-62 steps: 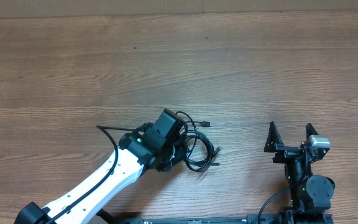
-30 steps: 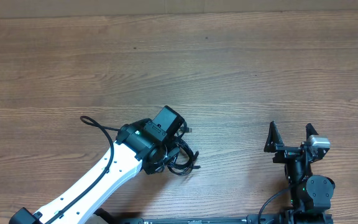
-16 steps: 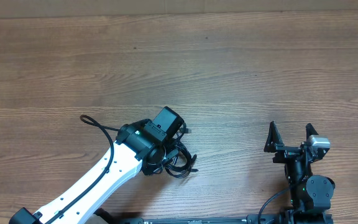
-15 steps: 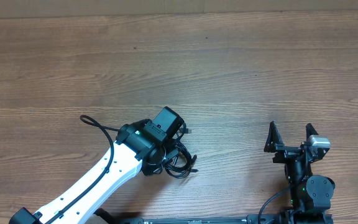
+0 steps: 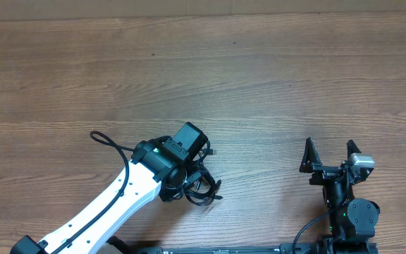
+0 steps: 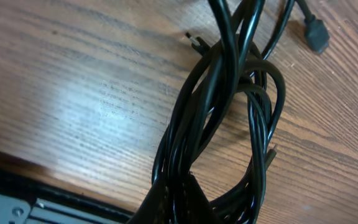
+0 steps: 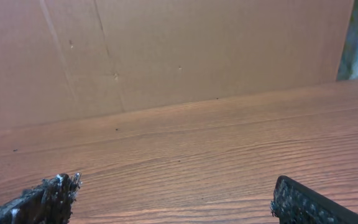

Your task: Untangle cables

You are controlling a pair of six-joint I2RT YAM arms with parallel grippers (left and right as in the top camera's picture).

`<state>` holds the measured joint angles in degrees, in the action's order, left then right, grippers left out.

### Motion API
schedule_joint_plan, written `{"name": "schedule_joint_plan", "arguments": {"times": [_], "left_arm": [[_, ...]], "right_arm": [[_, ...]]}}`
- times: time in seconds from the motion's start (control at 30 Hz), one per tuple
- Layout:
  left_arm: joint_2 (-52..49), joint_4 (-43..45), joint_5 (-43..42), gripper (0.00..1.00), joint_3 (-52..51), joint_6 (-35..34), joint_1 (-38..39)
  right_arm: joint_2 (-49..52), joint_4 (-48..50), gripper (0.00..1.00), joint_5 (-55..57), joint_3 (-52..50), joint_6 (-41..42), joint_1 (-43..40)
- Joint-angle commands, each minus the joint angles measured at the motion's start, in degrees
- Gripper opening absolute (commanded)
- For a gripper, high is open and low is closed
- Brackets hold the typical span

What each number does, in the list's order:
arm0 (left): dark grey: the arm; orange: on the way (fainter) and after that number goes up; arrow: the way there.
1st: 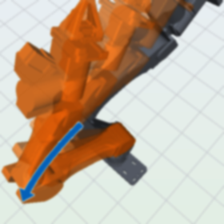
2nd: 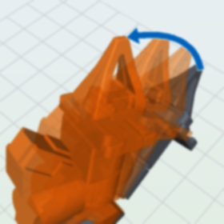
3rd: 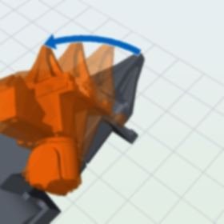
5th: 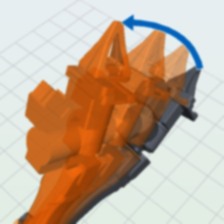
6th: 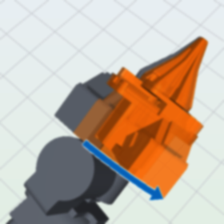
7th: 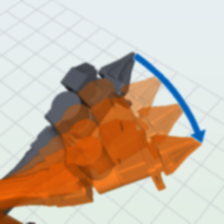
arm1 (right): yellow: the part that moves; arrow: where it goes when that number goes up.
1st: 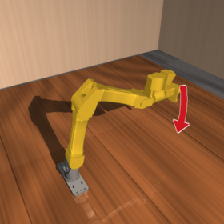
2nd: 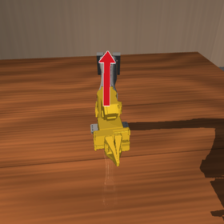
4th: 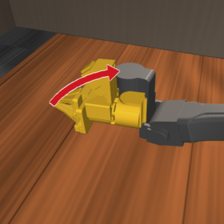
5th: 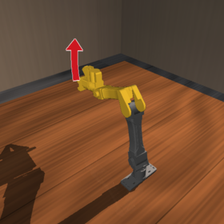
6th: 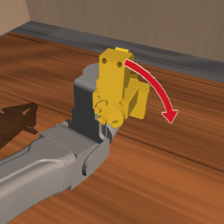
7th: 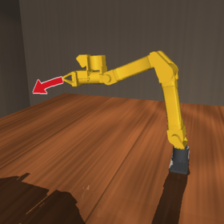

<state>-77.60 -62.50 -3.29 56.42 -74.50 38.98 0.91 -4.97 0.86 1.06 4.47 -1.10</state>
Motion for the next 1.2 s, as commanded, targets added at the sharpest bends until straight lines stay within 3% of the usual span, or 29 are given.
{"name": "schedule_joint_plan", "arguments": {"times": [0.0,0.13,0.43,0.53,1.17], "left_arm": [[0.8,-1.0,-3.4,0.04,1.6,-7.8,0.1],[0.8,-0.5,-7.8,0.04,1.6,-8.5,0.0],[0.8,-0.7,-34.1,0.04,1.6,-6.6,0.1],[0.8,-0.7,-38.6,0.04,1.6,-4.7,0.2],[0.8,-0.5,-38.5,0.04,1.6,-9.7,6.9]], "right_arm": [[-0.1,0.3,1.0,0.5,-0.6,0.2,-0.3],[-0.1,0.3,1.0,0.5,-0.6,0.2,-0.3],[-0.1,0.3,1.0,0.5,-0.6,0.2,-0.3],[-0.1,0.3,1.0,0.5,-0.6,0.2,-0.3],[-0.1,0.3,1.0,0.5,-0.6,0.2,-0.3]]}}
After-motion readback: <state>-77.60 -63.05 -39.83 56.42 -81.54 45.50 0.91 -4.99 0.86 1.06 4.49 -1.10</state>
